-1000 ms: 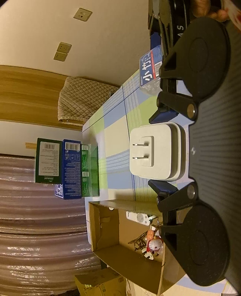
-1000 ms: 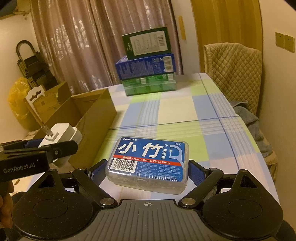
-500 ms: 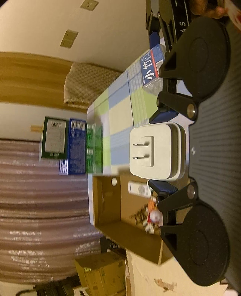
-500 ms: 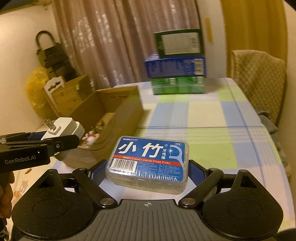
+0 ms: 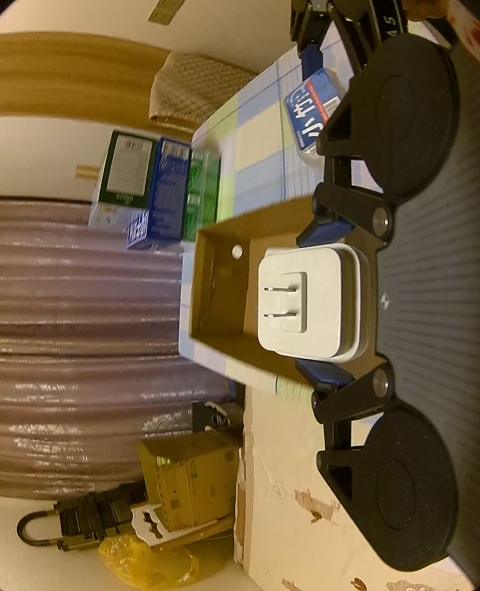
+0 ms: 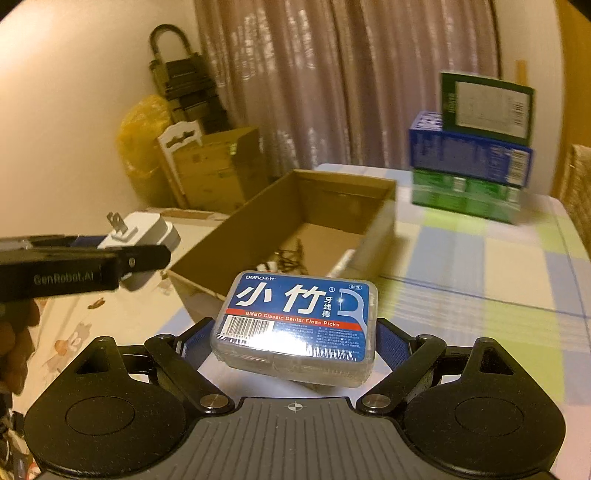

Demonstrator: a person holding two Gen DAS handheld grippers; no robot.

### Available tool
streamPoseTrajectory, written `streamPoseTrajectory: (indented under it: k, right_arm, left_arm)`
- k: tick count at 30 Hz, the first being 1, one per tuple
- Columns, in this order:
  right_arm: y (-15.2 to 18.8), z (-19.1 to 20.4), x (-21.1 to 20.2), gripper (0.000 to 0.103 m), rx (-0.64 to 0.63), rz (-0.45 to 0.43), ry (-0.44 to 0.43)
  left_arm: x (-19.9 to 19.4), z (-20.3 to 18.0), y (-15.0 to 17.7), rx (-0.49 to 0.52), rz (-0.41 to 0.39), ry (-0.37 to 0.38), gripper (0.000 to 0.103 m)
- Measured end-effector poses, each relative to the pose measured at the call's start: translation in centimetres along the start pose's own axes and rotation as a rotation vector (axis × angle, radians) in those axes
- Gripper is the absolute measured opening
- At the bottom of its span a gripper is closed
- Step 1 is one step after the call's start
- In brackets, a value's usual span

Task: Organize rigid objects
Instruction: 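Carry the adapter and floss box over the cardboard box with both grippers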

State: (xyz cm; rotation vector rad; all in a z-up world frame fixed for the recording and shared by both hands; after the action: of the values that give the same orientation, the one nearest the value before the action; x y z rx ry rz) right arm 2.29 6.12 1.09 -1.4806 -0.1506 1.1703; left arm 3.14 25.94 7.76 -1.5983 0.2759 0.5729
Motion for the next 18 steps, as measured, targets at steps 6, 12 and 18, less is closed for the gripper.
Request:
streamPoseTrajectory:
  k: [6,12,18]
  right_arm:
    - [-0.9,1.2,3.6,0.087,-0.043,0.027,-0.029]
    - [-2.9,0.8,7.4,0.087,-0.087,0.049,-0.030]
    - [-4.6,-1.4,11.6,0.087,-0.143,0.078,0.005]
  left_arm:
    - [2.5,2.9,-1.2,-0.005,0.014,-0.003,0.060]
    - [6.6,3.6,-2.4,0.009,0.047,0.035,0.060]
    - [11.3,2.8,-3.3,0.047,0.086,0.078,0.060]
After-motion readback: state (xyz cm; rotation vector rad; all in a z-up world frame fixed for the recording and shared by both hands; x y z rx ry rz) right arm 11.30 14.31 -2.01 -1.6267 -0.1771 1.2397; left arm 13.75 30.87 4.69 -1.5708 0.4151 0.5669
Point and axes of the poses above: each gripper's, at about its wrist camera, not at the fingertips, and x roughly the way its jaws point, z to its left, y to its underside, the point moved 8 cm from there along x, roughly the way its jaws point, and after that the axes turned 4 degrees about -z, right-handed, at the moved point
